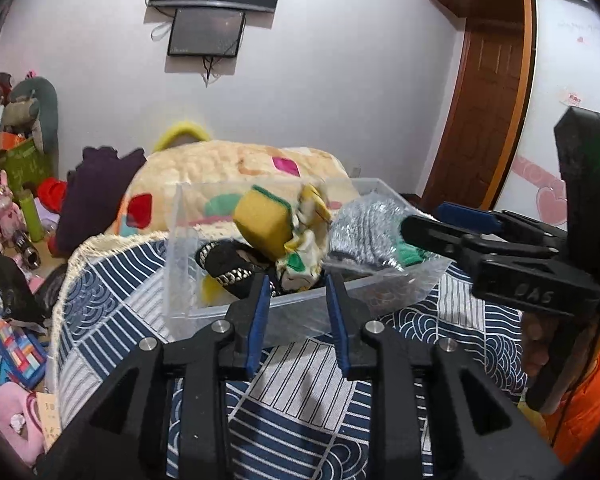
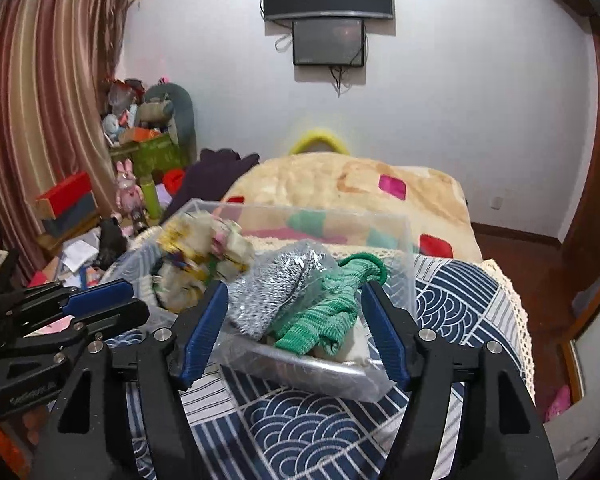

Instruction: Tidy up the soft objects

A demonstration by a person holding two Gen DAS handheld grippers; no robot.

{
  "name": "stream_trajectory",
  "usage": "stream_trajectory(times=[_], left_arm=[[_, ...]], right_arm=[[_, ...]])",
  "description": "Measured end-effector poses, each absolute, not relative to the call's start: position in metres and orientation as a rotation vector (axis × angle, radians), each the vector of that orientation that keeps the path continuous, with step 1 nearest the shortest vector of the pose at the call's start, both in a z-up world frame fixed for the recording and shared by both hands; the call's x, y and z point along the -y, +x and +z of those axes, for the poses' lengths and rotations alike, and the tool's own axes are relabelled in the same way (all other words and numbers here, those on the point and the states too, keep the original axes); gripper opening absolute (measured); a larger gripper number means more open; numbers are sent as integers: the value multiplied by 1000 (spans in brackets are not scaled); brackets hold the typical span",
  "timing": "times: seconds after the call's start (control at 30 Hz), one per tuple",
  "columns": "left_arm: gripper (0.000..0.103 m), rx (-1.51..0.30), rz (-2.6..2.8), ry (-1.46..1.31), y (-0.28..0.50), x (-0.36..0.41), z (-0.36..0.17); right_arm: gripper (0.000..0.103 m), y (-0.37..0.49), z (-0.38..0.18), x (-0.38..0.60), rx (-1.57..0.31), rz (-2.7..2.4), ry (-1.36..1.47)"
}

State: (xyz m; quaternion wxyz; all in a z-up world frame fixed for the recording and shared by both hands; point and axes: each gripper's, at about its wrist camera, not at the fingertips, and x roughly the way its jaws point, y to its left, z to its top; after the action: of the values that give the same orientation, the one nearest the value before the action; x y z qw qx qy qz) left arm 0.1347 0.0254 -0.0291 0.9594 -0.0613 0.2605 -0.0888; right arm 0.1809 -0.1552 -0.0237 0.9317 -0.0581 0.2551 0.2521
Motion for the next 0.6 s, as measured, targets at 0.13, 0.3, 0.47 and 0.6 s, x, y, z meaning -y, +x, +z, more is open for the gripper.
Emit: stream_trajectory(times=[0.13, 0.3, 0.47, 0.6], left_arm=[[28, -466, -156, -103, 116, -26, -11], [29, -390, -124, -88, 92, -25, 13], [39, -314, -115, -77, 70, -21, 32], [59, -249, -92, -51, 55, -13, 40]], right_arm=[[66, 165, -11, 164, -476, 531, -100], [66, 142, 7, 175, -404, 544, -70], [66, 121, 18, 182, -334, 555, -48], [68, 109, 23, 182, -289, 552, -46]])
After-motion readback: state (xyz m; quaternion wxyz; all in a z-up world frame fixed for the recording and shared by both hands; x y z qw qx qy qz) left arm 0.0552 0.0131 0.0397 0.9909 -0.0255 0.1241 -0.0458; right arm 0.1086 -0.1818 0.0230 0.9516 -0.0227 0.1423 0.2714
